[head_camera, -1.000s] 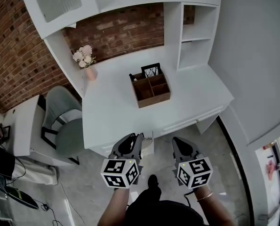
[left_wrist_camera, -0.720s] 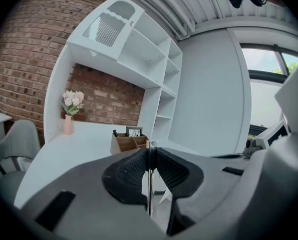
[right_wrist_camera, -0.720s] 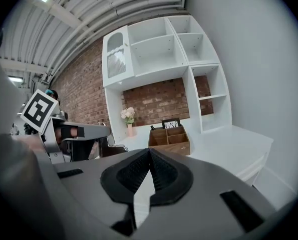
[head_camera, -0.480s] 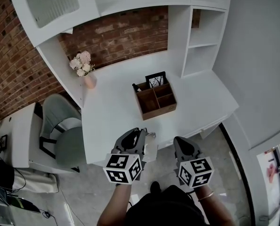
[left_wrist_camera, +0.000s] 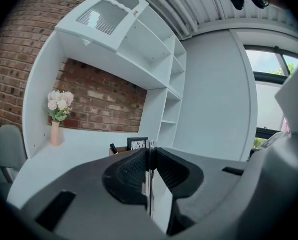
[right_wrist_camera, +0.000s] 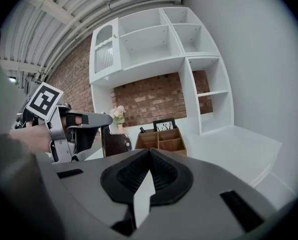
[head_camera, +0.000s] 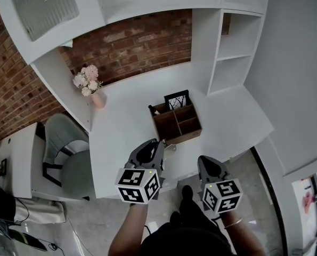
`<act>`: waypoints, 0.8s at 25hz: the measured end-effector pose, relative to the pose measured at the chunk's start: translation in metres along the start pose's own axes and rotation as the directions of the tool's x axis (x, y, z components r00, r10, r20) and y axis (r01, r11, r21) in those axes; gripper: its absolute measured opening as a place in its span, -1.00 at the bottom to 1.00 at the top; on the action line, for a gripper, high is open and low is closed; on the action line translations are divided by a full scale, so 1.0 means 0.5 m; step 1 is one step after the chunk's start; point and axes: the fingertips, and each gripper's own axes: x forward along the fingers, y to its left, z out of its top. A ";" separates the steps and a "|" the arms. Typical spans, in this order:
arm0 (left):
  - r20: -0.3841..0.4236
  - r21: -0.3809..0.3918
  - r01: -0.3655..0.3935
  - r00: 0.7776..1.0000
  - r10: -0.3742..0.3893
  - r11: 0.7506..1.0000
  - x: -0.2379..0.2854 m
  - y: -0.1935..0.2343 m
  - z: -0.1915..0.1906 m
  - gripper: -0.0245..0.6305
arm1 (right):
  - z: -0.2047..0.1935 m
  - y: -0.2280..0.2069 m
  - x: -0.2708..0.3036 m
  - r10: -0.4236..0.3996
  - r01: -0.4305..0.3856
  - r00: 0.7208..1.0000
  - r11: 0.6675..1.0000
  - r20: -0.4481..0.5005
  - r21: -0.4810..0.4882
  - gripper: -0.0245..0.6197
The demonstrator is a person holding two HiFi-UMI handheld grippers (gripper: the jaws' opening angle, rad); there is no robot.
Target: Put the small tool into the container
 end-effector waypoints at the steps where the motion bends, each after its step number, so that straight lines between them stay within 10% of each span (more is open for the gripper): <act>1: 0.002 0.001 -0.001 1.000 0.001 1.000 0.014 0.005 0.006 -0.71 | 0.003 -0.005 0.012 0.004 -0.004 1.000 1.000 -0.003 -0.001 -0.91; 20: 0.028 -0.018 -0.030 0.999 0.030 0.999 0.226 0.081 0.086 -0.71 | 0.040 -0.095 0.184 0.064 -0.064 0.996 0.998 -0.060 0.008 -0.91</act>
